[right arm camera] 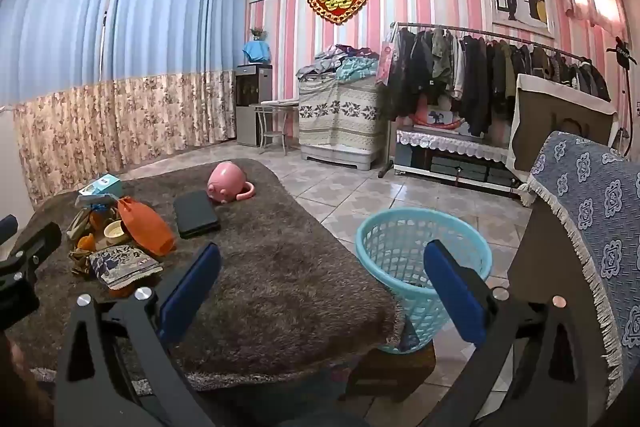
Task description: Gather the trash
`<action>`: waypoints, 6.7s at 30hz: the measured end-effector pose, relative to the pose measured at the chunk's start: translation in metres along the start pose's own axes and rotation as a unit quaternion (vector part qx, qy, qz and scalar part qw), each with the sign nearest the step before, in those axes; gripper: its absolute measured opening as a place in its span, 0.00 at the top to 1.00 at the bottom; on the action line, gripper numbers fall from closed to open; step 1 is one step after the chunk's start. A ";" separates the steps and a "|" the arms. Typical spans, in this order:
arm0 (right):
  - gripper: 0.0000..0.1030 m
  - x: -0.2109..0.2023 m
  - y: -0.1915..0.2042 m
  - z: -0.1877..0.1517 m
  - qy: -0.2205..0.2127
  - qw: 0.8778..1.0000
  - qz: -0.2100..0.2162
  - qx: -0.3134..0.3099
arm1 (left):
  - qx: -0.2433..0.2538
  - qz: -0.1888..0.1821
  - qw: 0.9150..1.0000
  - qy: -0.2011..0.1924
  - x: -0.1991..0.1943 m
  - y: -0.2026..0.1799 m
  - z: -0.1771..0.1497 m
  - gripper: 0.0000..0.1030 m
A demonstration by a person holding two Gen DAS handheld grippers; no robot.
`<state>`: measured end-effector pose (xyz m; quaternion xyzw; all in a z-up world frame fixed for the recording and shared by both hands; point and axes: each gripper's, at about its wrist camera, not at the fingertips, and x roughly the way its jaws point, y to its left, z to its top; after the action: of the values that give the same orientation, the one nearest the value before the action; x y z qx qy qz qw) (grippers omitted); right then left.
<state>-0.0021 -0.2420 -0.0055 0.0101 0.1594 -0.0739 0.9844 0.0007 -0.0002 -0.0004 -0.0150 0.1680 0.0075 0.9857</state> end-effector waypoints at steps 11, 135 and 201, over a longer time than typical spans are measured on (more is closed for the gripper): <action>0.04 0.000 0.000 0.000 -0.006 1.000 0.001 0.005 | 0.002 0.004 1.000 -0.013 -0.004 0.004 0.002 0.05; 0.04 0.056 0.023 -0.004 0.045 0.999 0.027 -0.009 | -0.007 0.073 0.997 0.004 0.028 0.083 -0.005 0.05; 0.43 0.157 0.155 -0.039 0.177 0.940 0.255 -0.143 | -0.049 0.033 0.986 0.157 0.133 0.154 -0.039 0.69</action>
<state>0.1561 -0.1098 -0.0921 -0.0774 0.3318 0.2057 0.9174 0.1106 0.1538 -0.0858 -0.0584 0.3207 0.0458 0.9443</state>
